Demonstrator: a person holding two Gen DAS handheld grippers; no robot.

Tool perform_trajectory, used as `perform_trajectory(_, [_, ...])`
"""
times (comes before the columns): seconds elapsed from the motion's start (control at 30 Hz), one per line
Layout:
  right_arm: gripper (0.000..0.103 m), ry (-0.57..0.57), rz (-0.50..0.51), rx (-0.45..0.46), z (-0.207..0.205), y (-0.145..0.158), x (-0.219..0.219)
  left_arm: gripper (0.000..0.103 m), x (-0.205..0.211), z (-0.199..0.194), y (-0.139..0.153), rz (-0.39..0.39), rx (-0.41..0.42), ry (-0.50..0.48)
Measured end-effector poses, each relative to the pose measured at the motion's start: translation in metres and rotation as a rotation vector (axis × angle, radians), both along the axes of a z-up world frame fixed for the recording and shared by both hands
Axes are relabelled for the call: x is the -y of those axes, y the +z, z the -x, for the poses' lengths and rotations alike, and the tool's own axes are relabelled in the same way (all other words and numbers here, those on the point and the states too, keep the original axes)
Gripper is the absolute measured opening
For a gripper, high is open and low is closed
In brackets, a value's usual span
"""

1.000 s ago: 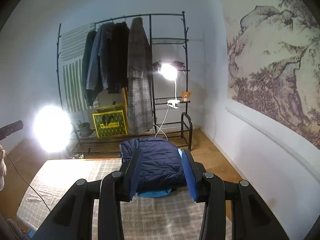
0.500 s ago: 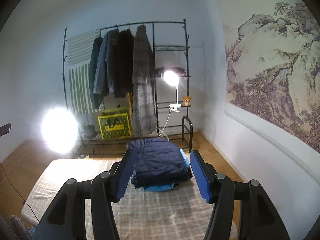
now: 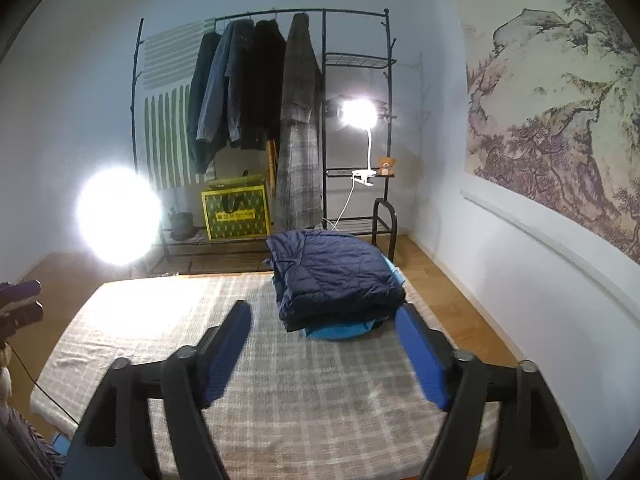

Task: Fold large clothes

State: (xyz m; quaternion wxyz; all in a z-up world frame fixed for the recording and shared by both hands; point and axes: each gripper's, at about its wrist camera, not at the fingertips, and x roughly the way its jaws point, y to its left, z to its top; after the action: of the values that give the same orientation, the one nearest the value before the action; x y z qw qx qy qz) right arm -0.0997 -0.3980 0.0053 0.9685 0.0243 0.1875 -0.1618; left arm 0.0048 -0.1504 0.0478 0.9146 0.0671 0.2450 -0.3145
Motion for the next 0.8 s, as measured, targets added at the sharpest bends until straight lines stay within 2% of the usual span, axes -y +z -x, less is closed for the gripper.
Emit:
perform_trajectory(0.1, [0.092,-0.018,0.022,0.003,-0.015,-0.016,-0.007,0.083,0.008,-0.007,-0.016,-0.002,-0.001,0.002])
perform_trajectory(0.2, [0.099,-0.019,0.005,0.001,-0.03,-0.028,-0.006,0.088,0.015,-0.02,-0.028,0.01,-0.018,0.005])
perform_trajectory(0.47, [0.102,-0.041,-0.037,-0.006,-0.067,-0.057,0.001,0.094,0.029,-0.052,-0.051,-0.029,-0.018,0.054])
perform_trajectory(0.6, [0.103,-0.041,-0.048,-0.014,-0.083,-0.071,0.001,0.103,0.035,-0.06,-0.06,-0.05,0.0,0.071])
perform_trajectory(0.8, [0.103,-0.034,-0.027,-0.046,-0.106,-0.094,-0.001,0.103,0.043,-0.075,-0.073,-0.088,0.0,0.095])
